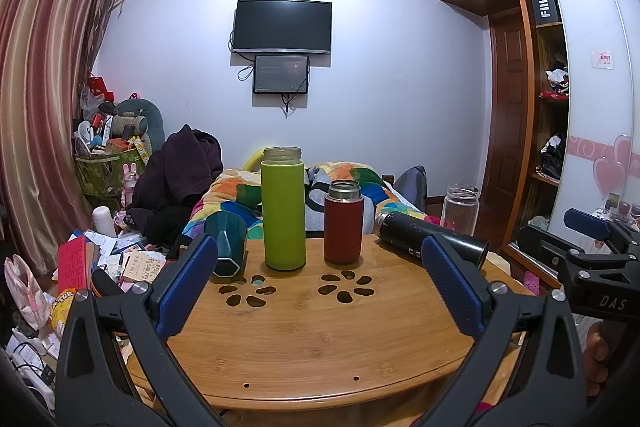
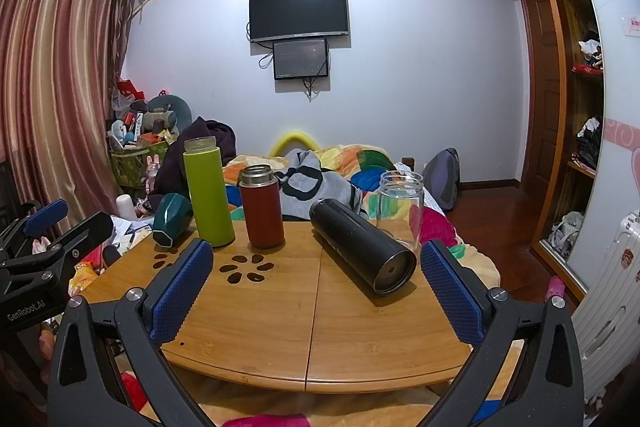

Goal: Flip cup upside down

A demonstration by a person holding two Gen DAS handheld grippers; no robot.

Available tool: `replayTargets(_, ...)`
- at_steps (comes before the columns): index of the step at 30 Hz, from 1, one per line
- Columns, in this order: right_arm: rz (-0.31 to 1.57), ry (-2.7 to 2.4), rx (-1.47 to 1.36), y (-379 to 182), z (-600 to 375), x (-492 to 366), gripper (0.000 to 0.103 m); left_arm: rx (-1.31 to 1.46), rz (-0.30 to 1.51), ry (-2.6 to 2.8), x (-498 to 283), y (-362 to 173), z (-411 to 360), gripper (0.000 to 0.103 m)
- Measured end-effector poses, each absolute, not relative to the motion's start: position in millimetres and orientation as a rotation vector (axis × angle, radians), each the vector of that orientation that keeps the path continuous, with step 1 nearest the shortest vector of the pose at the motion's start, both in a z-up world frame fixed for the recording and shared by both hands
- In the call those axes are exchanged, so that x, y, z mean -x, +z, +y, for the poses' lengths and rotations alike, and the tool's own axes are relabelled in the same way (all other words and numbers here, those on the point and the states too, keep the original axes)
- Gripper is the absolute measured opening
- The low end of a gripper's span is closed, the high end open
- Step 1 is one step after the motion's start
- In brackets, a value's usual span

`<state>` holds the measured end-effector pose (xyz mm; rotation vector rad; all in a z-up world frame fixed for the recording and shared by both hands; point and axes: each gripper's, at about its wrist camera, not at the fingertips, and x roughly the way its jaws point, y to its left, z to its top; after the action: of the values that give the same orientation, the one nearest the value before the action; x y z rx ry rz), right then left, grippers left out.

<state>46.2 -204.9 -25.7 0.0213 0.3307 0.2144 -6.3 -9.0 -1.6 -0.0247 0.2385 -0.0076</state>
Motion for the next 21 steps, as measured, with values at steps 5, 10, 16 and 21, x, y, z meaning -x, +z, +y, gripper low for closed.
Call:
replayTargets(5,0.33,0.212,-0.023,-25.5,-205.0,-46.0,0.103,0.026,0.237,-0.007,6.4,-1.5,-9.0,0.103)
replayTargets(10,0.326,0.213,-0.024,-24.0,-205.4,-45.6,0.103,0.026,0.238,-0.009,6.6,-1.3,-8.4,0.103)
replayTargets(16,0.324,0.214,-0.024,-23.9,-205.0,-44.9,0.103,0.027,0.238,-0.009,6.5,-1.8,-8.0,0.103)
replayTargets(21,0.324,0.217,-0.023,-23.2,-205.0,-44.8,0.103,0.028,0.239,-0.009,6.0,-1.8,-8.6,0.103)
